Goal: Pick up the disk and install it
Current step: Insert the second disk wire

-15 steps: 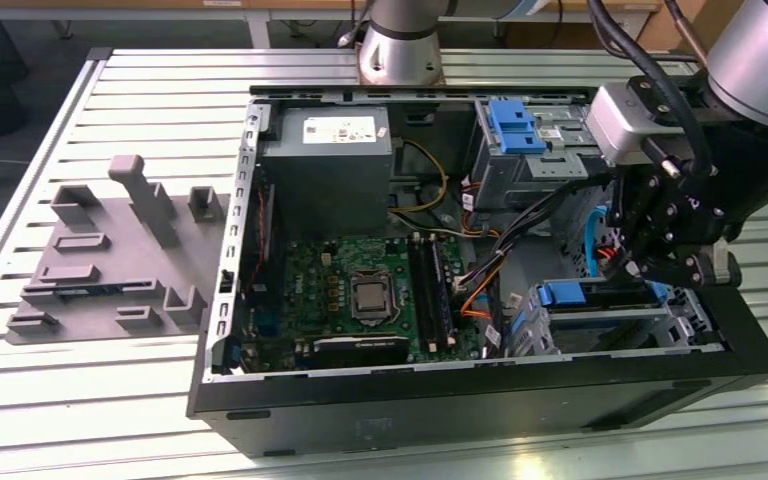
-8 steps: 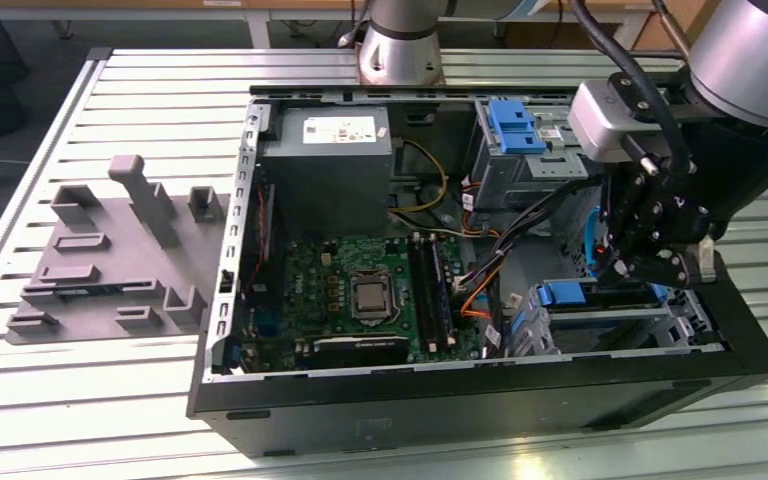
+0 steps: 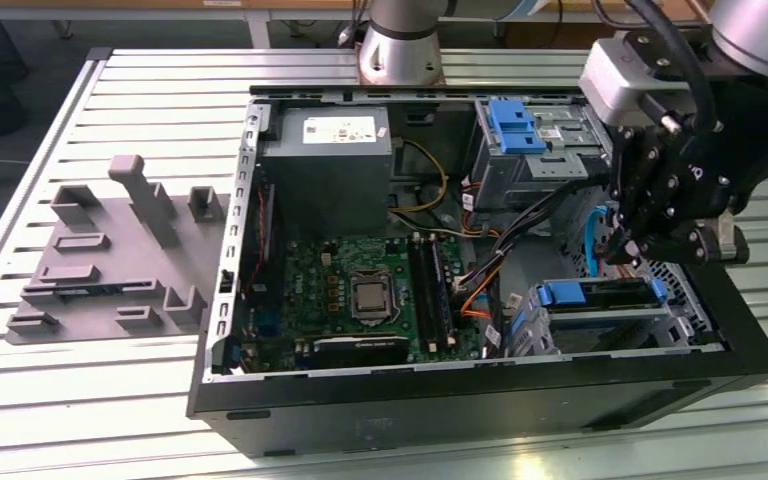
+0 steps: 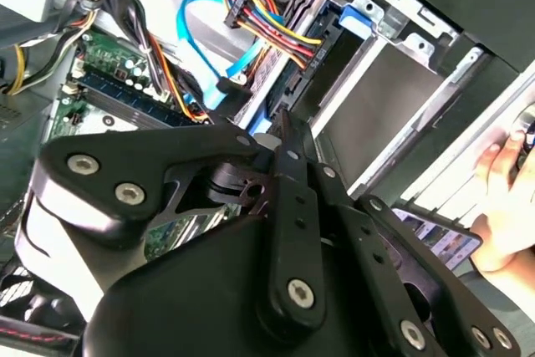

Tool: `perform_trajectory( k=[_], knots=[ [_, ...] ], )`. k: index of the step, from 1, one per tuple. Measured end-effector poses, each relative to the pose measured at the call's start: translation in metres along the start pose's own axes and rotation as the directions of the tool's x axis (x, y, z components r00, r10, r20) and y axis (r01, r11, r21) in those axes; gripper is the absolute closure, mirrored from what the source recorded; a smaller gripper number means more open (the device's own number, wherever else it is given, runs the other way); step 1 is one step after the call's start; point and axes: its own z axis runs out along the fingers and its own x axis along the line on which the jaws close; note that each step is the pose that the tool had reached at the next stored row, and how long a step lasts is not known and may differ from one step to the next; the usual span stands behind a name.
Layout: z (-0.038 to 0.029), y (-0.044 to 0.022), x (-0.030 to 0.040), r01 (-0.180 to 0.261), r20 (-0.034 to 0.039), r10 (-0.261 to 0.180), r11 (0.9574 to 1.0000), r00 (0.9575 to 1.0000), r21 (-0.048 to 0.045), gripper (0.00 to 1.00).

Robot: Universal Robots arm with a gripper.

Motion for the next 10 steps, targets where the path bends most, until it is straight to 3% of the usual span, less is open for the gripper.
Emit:
perform_trajectory(
  k=[10],
  knots=[
    [-0.0168,0.0001,-0.0103,0.0,-0.0066,0.0,1.0,1.0,0.0001,0.89]
  ],
)
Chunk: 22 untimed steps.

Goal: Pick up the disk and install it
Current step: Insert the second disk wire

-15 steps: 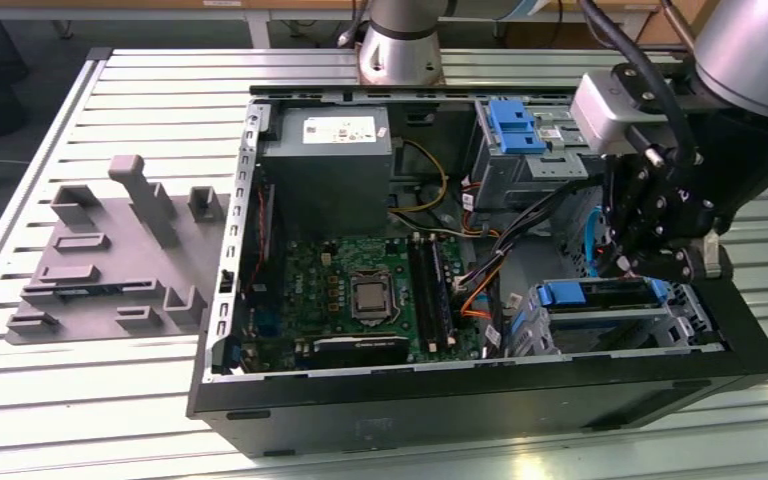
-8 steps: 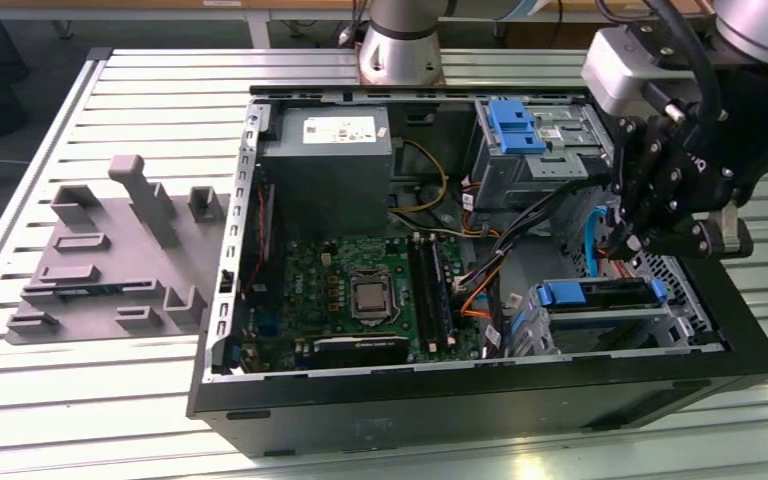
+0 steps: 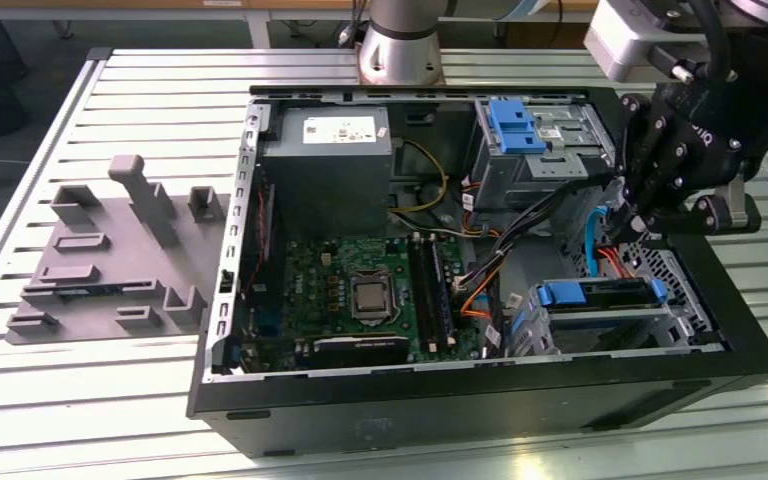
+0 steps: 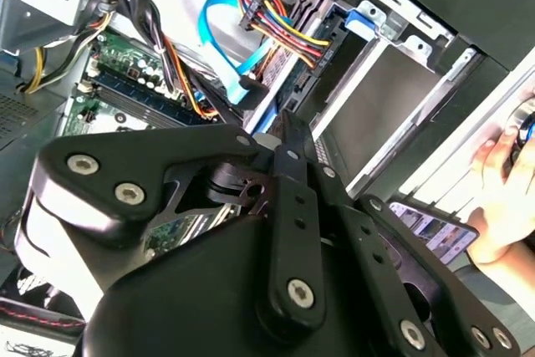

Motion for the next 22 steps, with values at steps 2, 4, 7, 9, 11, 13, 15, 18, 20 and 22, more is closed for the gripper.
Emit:
perform_trajectory(
  k=[2,4,7,9,11,13,15,18,20,22],
  knots=[
    [-0.0023,0.0,-0.0015,0.0,-0.0035,0.0,1.0,1.0,0.0,0.89],
    [-0.003,0.0,-0.0026,0.0,-0.0102,0.0,1.0,0.9999,0.0001,0.89],
    [-0.003,0.0,-0.0038,0.0,-0.0135,0.0,1.0,0.9999,0.0002,0.89],
    [-0.003,0.0,-0.0043,0.0,-0.0136,0.0,1.0,0.9999,0.0001,0.89],
    [-0.0031,0.0,-0.0064,0.0,-0.0136,0.0,1.0,0.9999,0.0002,0.89],
    [-0.0031,0.0001,-0.0091,-0.001,-0.0136,0.001,1.0,0.9999,0.0002,0.89],
    [-0.0037,0.0001,-0.0116,-0.001,-0.0137,0.001,1.0,0.9999,0.0001,0.89],
    [-0.0061,0.0001,-0.0148,-0.001,-0.0139,0.001,1.0,0.9999,0.0001,0.89],
    [-0.0076,0.0001,-0.017,-0.001,-0.0145,0.001,1.0,0.9999,0.0001,0.89],
    [-0.0085,0.0002,-0.023,-0.001,-0.0173,0.001,1.0,0.9999,0.0002,0.89]
  ],
)
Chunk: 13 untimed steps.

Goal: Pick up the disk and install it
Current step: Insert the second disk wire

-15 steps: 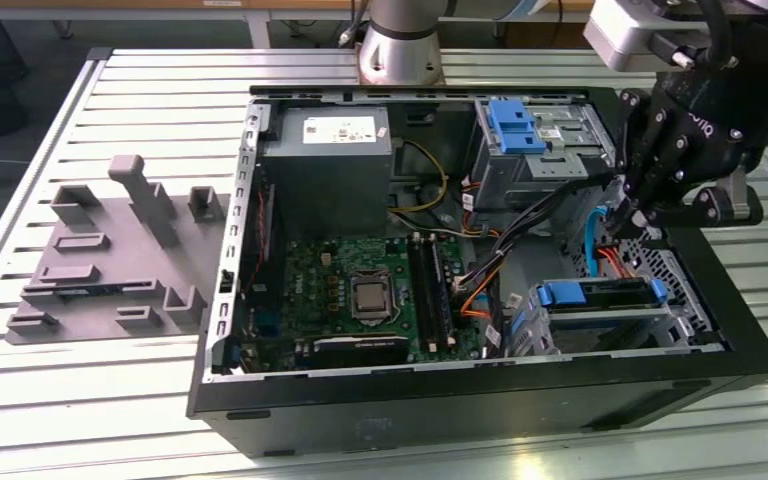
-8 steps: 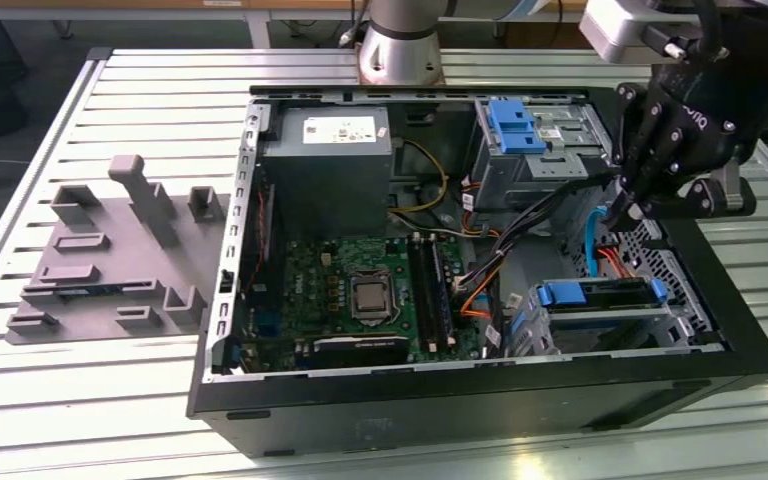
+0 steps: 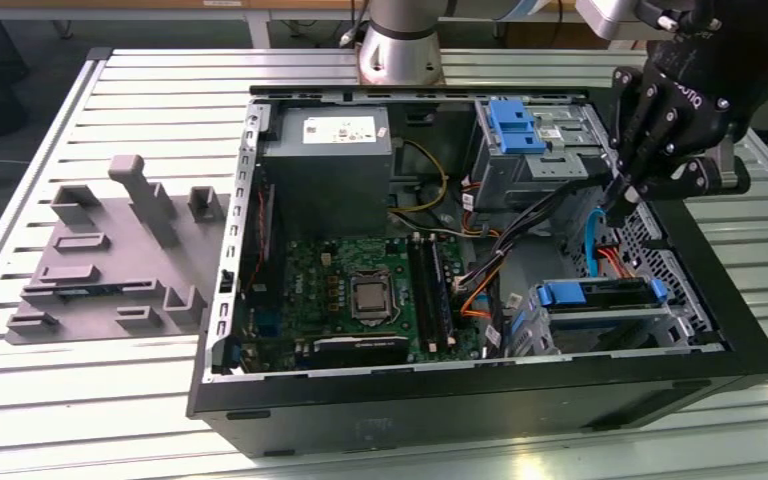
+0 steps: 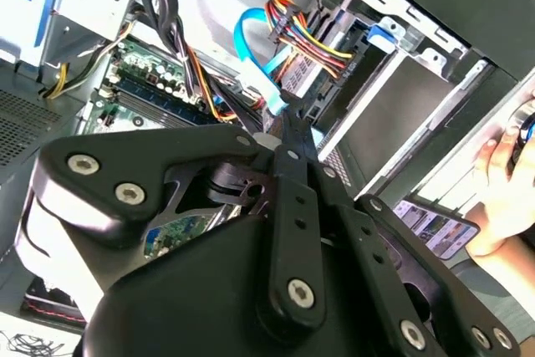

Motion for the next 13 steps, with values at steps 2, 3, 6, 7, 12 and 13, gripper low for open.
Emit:
perform_trajectory(
  k=[2,3,6,7,12,13],
  knots=[
    [0.0,0.0,-0.0011,-0.001,-0.0008,0.001,1.0,1.0,0.0,0.89],
    [0.0,0.0,-0.0011,-0.001,-0.0008,0.001,1.0,1.0,0.0,0.89],
    [-0.0001,0.0,-0.0016,-0.001,-0.0009,0.001,1.0,1.0,0.0,0.89],
    [-0.0002,0.0,-0.0023,-0.001,-0.001,0.001,1.0,1.0,0.0,0.89],
    [-0.0001,0.0001,-0.0069,-0.013,-0.0015,0.013,0.9999,0.9999,-0.0005,0.83],
    [0.0,0.0001,-0.007,-0.014,-0.0021,0.014,0.9999,0.9999,-0.0005,0.82]
  ],
)
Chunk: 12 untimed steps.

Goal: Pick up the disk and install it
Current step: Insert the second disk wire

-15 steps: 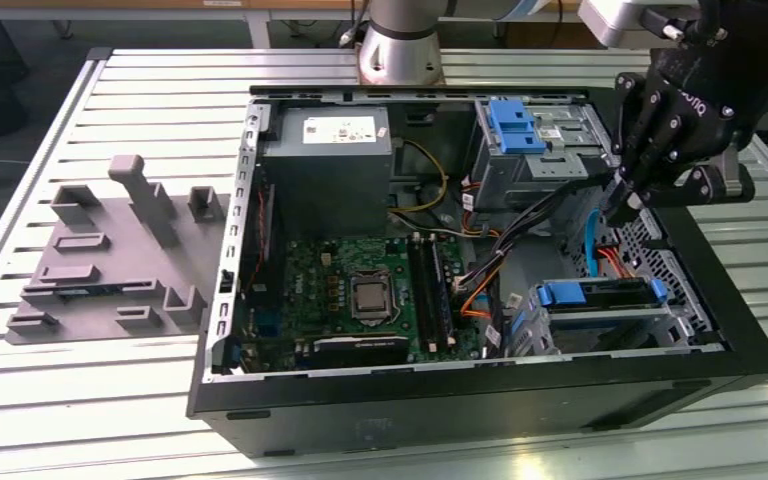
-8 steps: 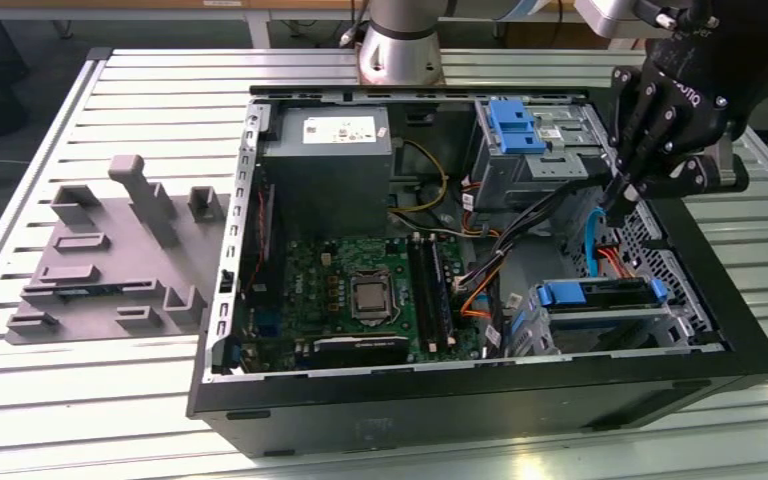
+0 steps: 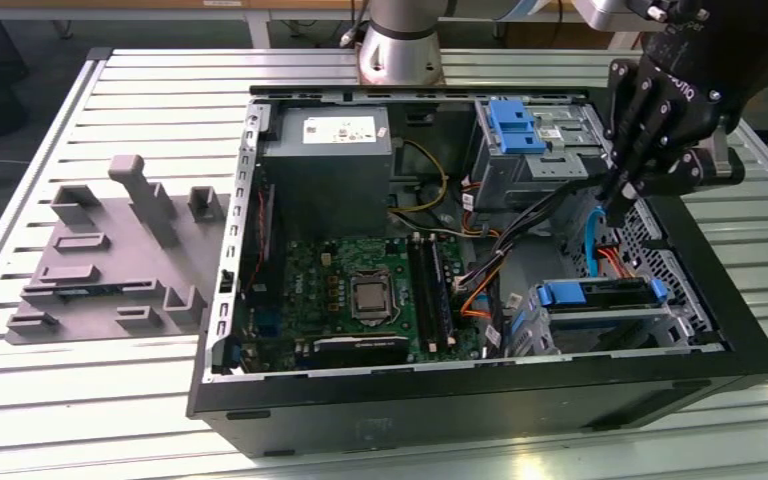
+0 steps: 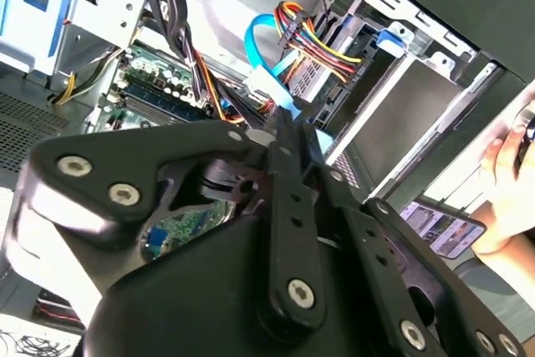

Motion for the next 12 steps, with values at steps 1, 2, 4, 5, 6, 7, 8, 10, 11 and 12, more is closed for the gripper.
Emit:
perform_trajectory(
  k=[1,2,4,5,6,7,8,10,11,12],
  knots=[
    [0.0002,0.0,0.0,0.0,-0.0014,0.0,1.0,1.0,0.0,0.82],
    [0.0004,0.0,-0.0002,0.0,-0.0043,0.0,1.0,1.0,0.0,0.82],
    [0.0015,0.0,-0.0004,0.0,-0.007,0.0,1.0,1.0,0.0001,0.75],
    [0.0021,0.0,-0.0005,-0.001,-0.008,0.001,1.0,1.0,0.0002,0.75],
    [0.0029,0.0,-0.0006,-0.001,-0.0108,0.001,1.0,0.9999,0.0003,0.75],
    [0.0039,0.0,-0.0006,-0.001,-0.0149,0.001,1.0,0.9999,0.0004,0.75],
    [0.0049,0.0,-0.0007,-0.001,-0.0191,0.001,1.0,0.9998,0.0004,0.75],
    [0.0069,0.0001,-0.0008,0.0,-0.0296,0.0,1.0,0.9996,0.0008,0.75],
    [0.0077,0.0001,-0.0009,0.0,-0.0356,0.0,1.0,0.9994,0.0009,0.75],
    [0.0085,0.0001,-0.0009,0.0,-0.0422,0.0,1.0,0.9991,0.001,0.75]
  ],
)
